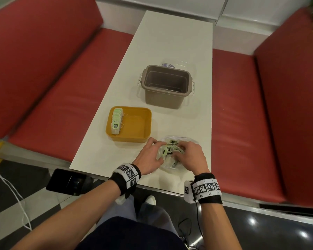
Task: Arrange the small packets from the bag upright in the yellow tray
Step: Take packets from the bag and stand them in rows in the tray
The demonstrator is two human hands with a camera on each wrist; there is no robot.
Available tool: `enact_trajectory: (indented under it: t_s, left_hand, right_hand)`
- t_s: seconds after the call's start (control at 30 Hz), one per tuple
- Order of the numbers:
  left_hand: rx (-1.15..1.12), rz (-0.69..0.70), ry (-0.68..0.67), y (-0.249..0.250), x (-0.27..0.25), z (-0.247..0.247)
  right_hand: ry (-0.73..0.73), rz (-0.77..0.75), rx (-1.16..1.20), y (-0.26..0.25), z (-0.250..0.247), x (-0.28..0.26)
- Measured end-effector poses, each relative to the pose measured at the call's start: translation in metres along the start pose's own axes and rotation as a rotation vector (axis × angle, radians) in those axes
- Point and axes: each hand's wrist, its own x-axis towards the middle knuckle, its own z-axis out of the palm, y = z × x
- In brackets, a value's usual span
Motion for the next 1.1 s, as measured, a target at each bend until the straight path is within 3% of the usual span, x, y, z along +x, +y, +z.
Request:
enact_trajectory:
  t_s: [0.23,0.37,0.47,0.6,0.77,0.93,1.1]
  left_hand:
    - [-0.004,0.035,0.014,0.0,-0.002,-0.007]
    - [-0.077,0.073,0.091,0.007,-0.002,-0.017]
    - [-0.372,0.078,0.131,0.023,-0.003,-0.034]
    - [-0.786,0.054,0.022,0.04,-0.006,-0.056]
    - [-1.129,0.024,-0.115,0.041,-0.012,-0.065]
    - [-1.12,0.02,-0.092,0.022,-0.017,-0.073]
    - [-1.027,0.039,-0.049,-0.005,-0.018,-0.093]
  right_hand:
    - [0.094,0.004,0.232,0.001,-0.018,-0.005]
    - [0.126,-0.041,0.391,-0.007,-0.04,-0.015]
    - [0.043,-0.1,0.56,-0.024,-0.056,-0.024]
    - [-0.107,-0.195,0.769,-0.056,-0.065,-0.03]
    - [-0.044,-0.209,0.695,-0.083,-0.046,-0.025]
    - [0.054,-0.155,0.556,-0.105,-0.021,-0.016]
    - [-0.025,-0.108,0.762,-0.131,-0.013,-0.014]
